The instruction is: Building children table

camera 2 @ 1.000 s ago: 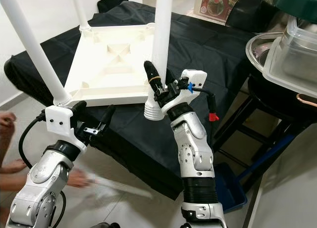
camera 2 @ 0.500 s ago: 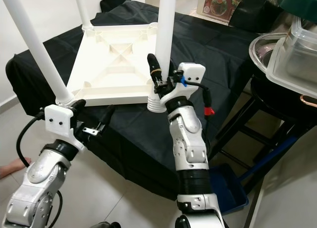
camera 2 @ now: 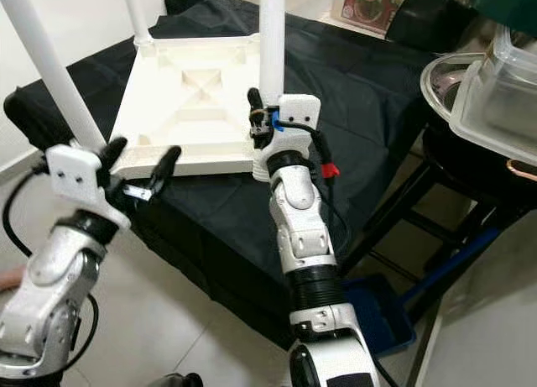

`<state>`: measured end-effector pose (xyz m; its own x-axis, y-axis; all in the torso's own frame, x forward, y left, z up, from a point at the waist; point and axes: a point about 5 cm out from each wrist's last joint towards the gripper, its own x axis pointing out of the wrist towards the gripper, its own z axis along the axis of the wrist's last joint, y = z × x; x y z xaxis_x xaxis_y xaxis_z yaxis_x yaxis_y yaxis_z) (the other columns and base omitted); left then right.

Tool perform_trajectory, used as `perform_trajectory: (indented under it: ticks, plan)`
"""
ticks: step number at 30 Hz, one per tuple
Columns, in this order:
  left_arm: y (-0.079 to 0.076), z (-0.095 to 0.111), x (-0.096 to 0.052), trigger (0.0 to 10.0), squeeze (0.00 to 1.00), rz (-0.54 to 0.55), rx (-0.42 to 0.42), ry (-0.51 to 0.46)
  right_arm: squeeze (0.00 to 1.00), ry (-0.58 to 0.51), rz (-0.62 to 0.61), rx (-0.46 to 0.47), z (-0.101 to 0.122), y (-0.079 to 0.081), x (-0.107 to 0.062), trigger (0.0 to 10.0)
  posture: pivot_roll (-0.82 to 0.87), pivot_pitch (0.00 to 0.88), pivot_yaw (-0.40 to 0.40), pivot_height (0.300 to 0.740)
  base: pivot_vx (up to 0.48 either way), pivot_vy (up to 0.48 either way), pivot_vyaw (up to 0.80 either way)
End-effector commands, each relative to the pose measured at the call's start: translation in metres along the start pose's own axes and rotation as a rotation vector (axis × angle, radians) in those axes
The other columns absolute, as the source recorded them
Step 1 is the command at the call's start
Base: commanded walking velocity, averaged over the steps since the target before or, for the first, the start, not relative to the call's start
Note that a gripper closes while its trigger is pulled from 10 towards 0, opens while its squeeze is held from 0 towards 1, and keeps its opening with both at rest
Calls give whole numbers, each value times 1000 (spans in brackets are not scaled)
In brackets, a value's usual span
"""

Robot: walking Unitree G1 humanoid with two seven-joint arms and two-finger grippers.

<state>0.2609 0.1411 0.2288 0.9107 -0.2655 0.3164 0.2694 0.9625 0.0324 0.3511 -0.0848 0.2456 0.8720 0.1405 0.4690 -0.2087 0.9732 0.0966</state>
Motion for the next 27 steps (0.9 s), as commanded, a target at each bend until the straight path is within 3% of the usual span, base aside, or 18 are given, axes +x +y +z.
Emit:
perform_trajectory:
  ticks: [1, 3, 5, 6, 7, 9, 17, 21, 26, 27]
  plan:
    - [-1, 0, -1, 10000, 0, 6, -10, 10, 0, -28, -4, 49, 2, 1, 1, 10000, 25, 205, -49, 740, 0, 0, 0]
    - [-1, 2, -1, 10000, 0, 7, -13, 7, 0, -24, 6, 76, 2, 2, 2, 10000, 25, 214, -46, 740, 0, 0, 0]
    - [-4, 4, -1, 10000, 0, 12, -43, 5, 0, -88, 66, 312, 9, 3, 4, 10000, 27, 226, -48, 740, 0, 0, 0]
    - [-4, 4, -1, 10000, 0, 12, -43, 5, 0, -88, 66, 312, 9, 3, 4, 10000, 27, 226, -48, 740, 0, 0, 0]
    - [-5, 5, -2, 10000, 0, 10, -48, 7, 0, -119, 73, 404, 11, -2, 5, 10000, 34, 235, -50, 740, 0, 0, 0]
    - [-5, 4, -5, 10000, 0, 9, -57, 20, 0, -161, 77, 454, 13, -11, 6, 10000, 42, 241, -52, 740, 0, 0, 0]
    - [-3, 4, -6, 10000, 0, 16, -53, 30, 0, -178, 118, 386, 16, -9, 8, 10000, 46, 236, -53, 740, 0, 0, 0]
    - [7, 4, -1, 10000, 0, 64, -17, 43, 0, -198, 167, 339, 21, -5, 1, 10000, 40, 221, -52, 740, 0, 0, 0]
    - [18, -8, 13, 10000, 0, 122, 8, 89, 0, -210, 203, 318, 22, -7, -10, 10000, 35, 209, -50, 740, 0, 0, 0]
    - [19, -15, 22, 10000, 0, 132, 1, 110, 0, -204, 209, 316, 21, -9, -13, 10000, 31, 202, -49, 740, 0, 0, 0]
